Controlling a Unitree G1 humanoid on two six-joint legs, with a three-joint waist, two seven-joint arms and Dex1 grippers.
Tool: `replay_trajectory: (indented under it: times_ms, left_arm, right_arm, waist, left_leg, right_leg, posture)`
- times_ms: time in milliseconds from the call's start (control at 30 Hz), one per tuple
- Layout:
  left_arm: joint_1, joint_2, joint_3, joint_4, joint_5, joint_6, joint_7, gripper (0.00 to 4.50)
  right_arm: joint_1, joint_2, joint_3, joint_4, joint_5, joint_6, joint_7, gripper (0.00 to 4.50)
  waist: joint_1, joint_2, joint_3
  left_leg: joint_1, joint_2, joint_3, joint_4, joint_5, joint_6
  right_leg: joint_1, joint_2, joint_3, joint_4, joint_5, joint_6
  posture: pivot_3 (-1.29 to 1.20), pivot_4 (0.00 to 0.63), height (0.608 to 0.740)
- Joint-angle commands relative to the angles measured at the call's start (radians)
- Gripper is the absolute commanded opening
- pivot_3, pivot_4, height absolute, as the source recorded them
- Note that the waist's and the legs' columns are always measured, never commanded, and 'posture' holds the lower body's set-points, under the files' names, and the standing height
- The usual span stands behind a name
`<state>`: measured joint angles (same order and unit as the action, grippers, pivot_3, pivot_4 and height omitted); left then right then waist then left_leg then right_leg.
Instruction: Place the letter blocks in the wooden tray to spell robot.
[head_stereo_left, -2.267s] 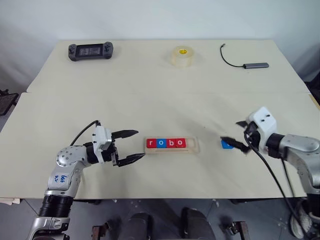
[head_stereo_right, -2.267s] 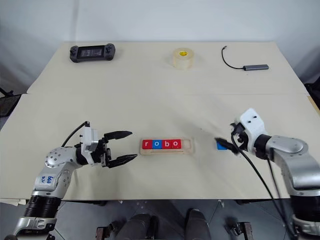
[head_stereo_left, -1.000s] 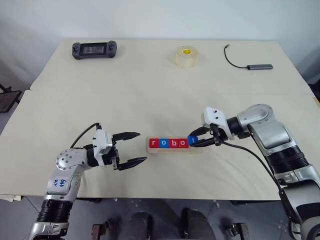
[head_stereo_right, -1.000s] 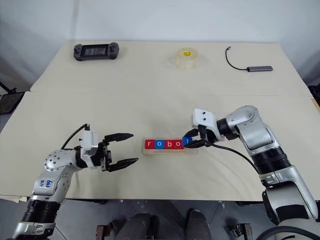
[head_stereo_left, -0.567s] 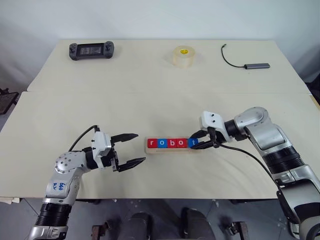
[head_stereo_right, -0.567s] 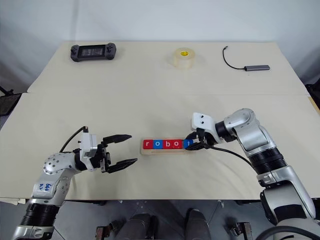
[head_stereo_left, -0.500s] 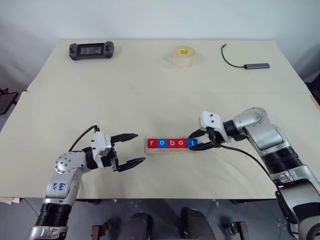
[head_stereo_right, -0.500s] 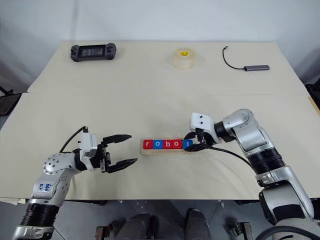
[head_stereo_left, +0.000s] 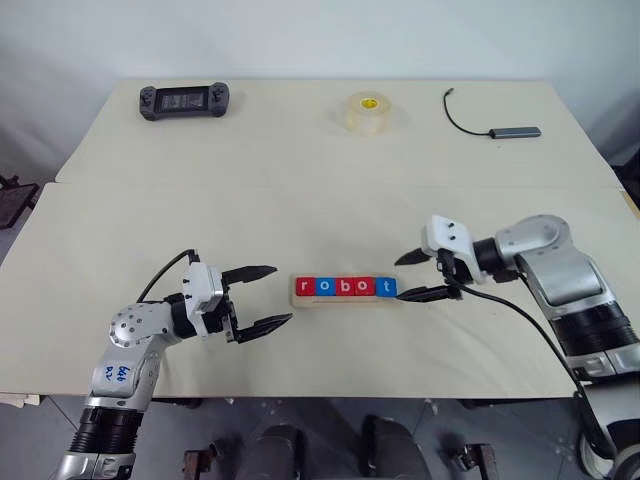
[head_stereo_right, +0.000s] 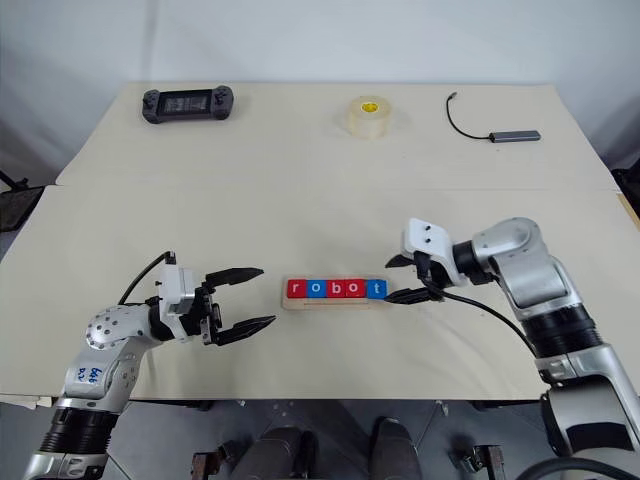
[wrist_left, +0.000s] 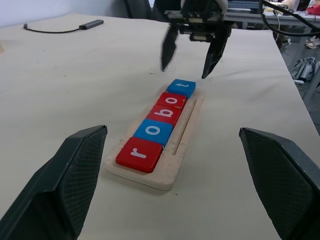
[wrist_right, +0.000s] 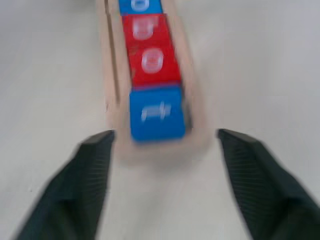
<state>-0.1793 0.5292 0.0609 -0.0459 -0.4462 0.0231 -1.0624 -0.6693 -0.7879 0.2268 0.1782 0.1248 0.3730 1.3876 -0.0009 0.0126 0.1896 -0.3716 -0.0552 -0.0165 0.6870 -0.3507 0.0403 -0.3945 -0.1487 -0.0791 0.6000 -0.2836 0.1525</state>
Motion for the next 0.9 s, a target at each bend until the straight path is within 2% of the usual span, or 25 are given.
replay_trajectory:
  times_ms: [33, 233, 267, 567, 900]
  left_arm:
    - [0.002, 0.009, 0.016, -0.021, -0.012, -0.01, -0.006, 4.5]
    - [-0.009, 0.006, 0.012, 0.0, -0.006, -0.02, -0.016, 4.5]
    - [-0.01, 0.007, 0.012, 0.002, -0.006, -0.021, -0.017, 4.5]
    - [-0.011, 0.009, 0.011, -0.021, -0.008, -0.001, -0.003, 4.5]
    - [-0.013, 0.009, 0.01, -0.018, -0.008, -0.003, -0.003, 4.5]
  right_arm:
    - [0.025, -0.022, -0.032, -0.037, 0.016, 0.004, -0.011, 2.17]
    - [0.031, 0.011, -0.02, -0.043, 0.016, 0.011, -0.048, 0.16]
    - [0.029, 0.015, -0.018, -0.043, 0.017, 0.015, -0.053, 0.07]
    - [-0.005, 0.061, -0.001, -0.031, -0.013, 0.05, -0.117, 0.07]
    - [0.01, 0.02, -0.015, -0.112, 0.025, 0.098, -0.09, 0.07]
  waist:
    - [0.0, 0.0, 0.0]
    - [-0.001, 0.0, 0.0]
    - [-0.001, 0.0, 0.0]
    - [0.0, 0.0, 0.0]
    - [0.0, 0.0, 0.0]
  left_leg:
    - [0.0, 0.0, 0.0, 0.0, 0.0, 0.0]
    - [0.0, 0.001, 0.0, 0.0, 0.0, 0.0]
    - [0.0, 0.001, 0.0, 0.0, 0.0, 0.0]
    - [0.0, 0.0, 0.0, 0.0, 0.0, 0.0]
    - [0.0, 0.0, 0.0, 0.0, 0.0, 0.0]
  right_leg:
    - [0.0, 0.0, 0.0, 0.0, 0.0, 0.0]
    - [0.0, 0.0, 0.0, 0.0, 0.0, 0.0]
    - [0.0, 0.0, 0.0, 0.0, 0.0, 0.0]
    - [0.0, 0.0, 0.0, 0.0, 0.0, 0.0]
    - [0.0, 0.0, 0.0, 0.0, 0.0, 0.0]
  posture:
    - [0.0, 0.15, 0.74]
    - [0.0, 0.15, 0.74]
    - [0.0, 0.15, 0.74]
    - [0.0, 0.15, 0.74]
    - [0.0, 0.15, 0.74]
